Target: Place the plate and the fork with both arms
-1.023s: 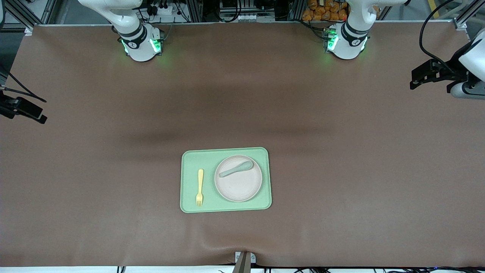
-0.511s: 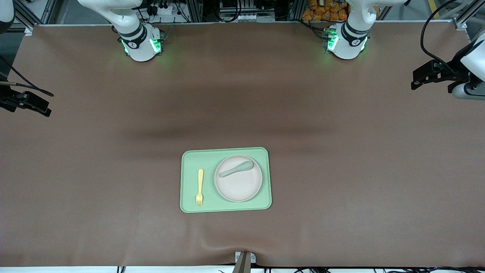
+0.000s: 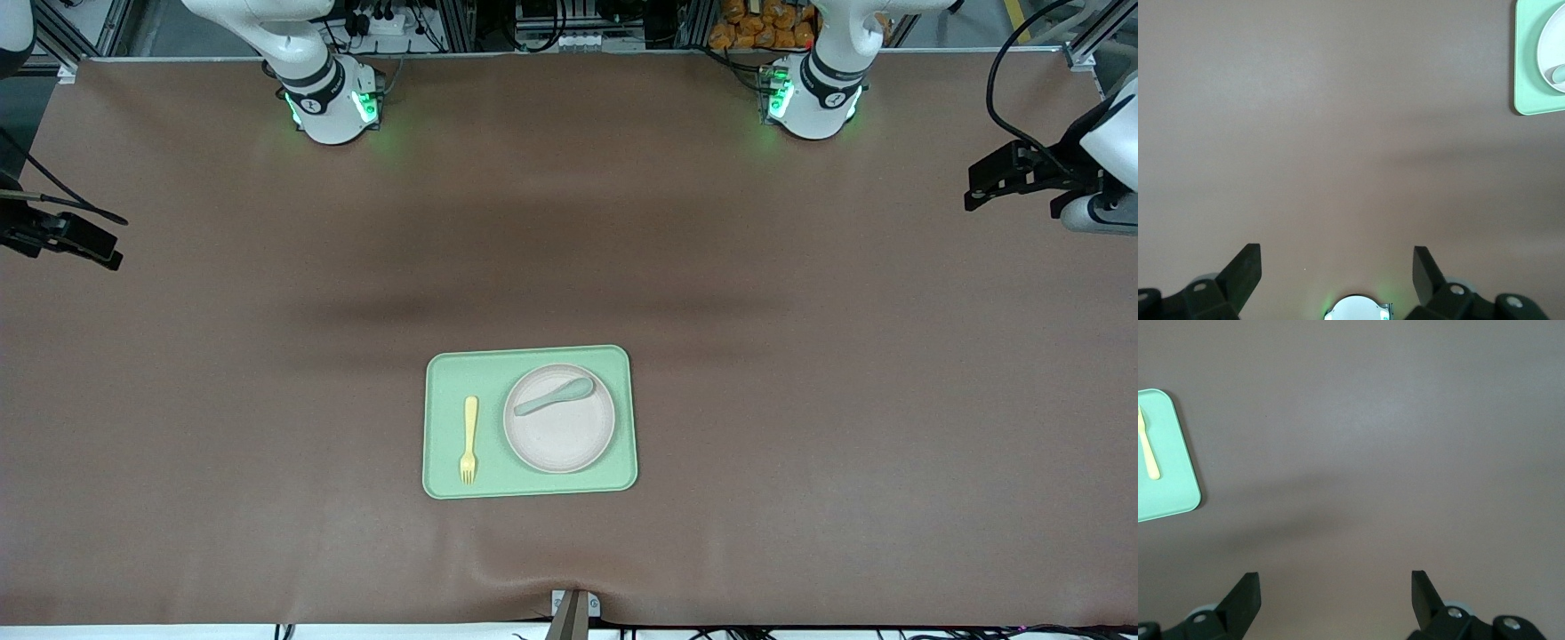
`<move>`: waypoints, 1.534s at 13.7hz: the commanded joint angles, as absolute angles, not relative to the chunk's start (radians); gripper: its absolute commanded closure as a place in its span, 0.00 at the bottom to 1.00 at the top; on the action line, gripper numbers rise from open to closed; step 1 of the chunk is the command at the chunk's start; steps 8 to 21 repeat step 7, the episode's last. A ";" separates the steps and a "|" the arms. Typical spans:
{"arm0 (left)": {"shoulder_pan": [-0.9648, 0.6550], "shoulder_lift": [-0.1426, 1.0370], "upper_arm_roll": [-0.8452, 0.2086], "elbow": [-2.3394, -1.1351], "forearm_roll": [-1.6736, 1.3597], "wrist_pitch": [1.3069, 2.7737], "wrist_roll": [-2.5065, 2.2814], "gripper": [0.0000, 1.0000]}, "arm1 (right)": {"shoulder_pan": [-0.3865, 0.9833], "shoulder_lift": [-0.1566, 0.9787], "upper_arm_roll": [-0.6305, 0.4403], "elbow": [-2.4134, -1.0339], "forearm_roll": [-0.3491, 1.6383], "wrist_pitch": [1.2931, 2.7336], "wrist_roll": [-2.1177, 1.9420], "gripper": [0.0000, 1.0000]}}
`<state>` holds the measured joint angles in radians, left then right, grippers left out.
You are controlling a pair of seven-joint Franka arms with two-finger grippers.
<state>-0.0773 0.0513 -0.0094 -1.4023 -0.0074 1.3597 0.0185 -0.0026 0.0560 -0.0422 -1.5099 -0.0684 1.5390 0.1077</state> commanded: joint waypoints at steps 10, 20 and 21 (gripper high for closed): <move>-0.078 0.043 -0.011 -1.407 -0.005 1.353 0.017 0.00 | -0.009 0.035 -0.046 -1.526 -0.044 1.532 0.120 0.00; -0.078 0.043 -0.011 -1.407 -0.005 1.353 0.017 0.00 | -0.009 0.035 -0.046 -1.526 -0.044 1.532 0.120 0.00; -0.078 0.043 -0.011 -1.407 -0.005 1.353 0.017 0.00 | -0.009 0.035 -0.046 -1.526 -0.044 1.532 0.120 0.00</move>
